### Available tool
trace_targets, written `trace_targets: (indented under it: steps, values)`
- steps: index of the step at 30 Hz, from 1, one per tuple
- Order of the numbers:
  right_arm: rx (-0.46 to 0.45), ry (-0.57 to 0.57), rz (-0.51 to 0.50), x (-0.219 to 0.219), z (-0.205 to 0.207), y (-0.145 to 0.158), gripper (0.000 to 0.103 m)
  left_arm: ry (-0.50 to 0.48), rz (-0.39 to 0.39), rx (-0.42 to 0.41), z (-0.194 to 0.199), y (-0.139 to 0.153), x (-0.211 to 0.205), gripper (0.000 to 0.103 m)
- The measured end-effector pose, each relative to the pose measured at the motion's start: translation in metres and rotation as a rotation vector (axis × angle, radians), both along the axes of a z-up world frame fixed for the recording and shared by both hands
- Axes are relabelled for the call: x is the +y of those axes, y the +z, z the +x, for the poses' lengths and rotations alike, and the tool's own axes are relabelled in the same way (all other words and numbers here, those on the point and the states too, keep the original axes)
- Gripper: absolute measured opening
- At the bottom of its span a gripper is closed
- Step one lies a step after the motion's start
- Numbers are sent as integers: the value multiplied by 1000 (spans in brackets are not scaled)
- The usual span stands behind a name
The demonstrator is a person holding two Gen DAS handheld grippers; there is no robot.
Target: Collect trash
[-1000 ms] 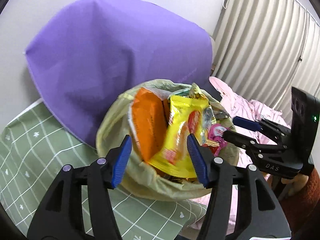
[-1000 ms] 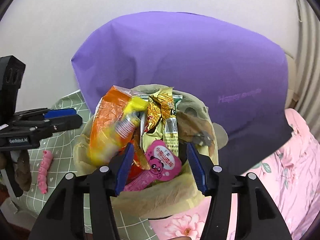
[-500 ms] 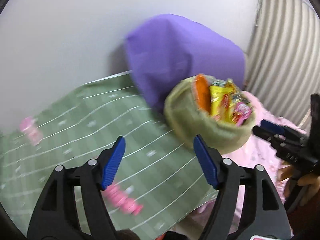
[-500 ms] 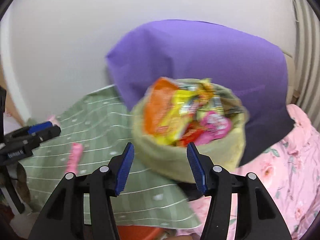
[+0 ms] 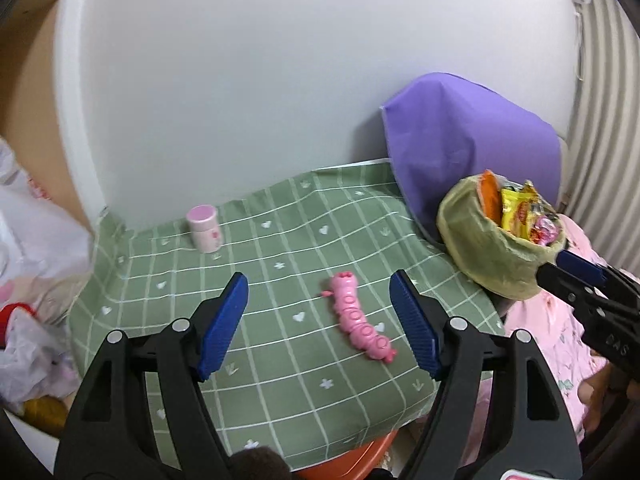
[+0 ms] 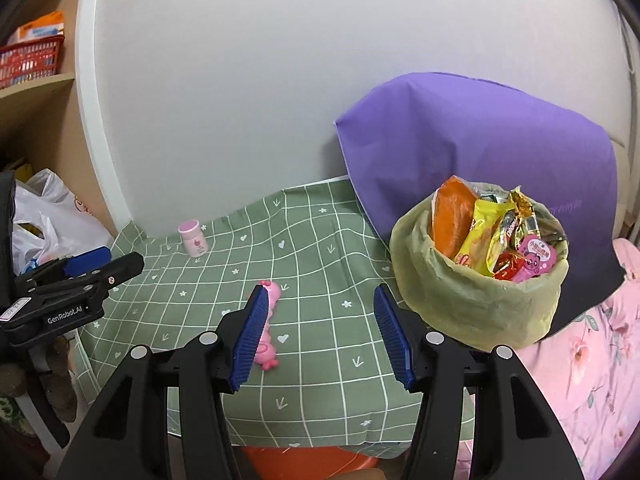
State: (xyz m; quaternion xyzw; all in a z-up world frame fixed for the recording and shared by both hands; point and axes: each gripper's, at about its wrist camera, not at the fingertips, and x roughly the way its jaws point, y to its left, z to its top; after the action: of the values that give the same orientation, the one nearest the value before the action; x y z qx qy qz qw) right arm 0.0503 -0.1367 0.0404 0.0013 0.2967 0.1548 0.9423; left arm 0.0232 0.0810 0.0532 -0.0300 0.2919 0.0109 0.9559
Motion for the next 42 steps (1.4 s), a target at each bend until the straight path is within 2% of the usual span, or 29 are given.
trace_targets:
  steps: [13,42]
  values:
    - [-24,-22,-18,2,-13,3,52,-31,26,-10,-8,0,-10,70]
    - [-35,-32,-4,-8,-19,7,52,-65,23,-33,-16,9,-23,70]
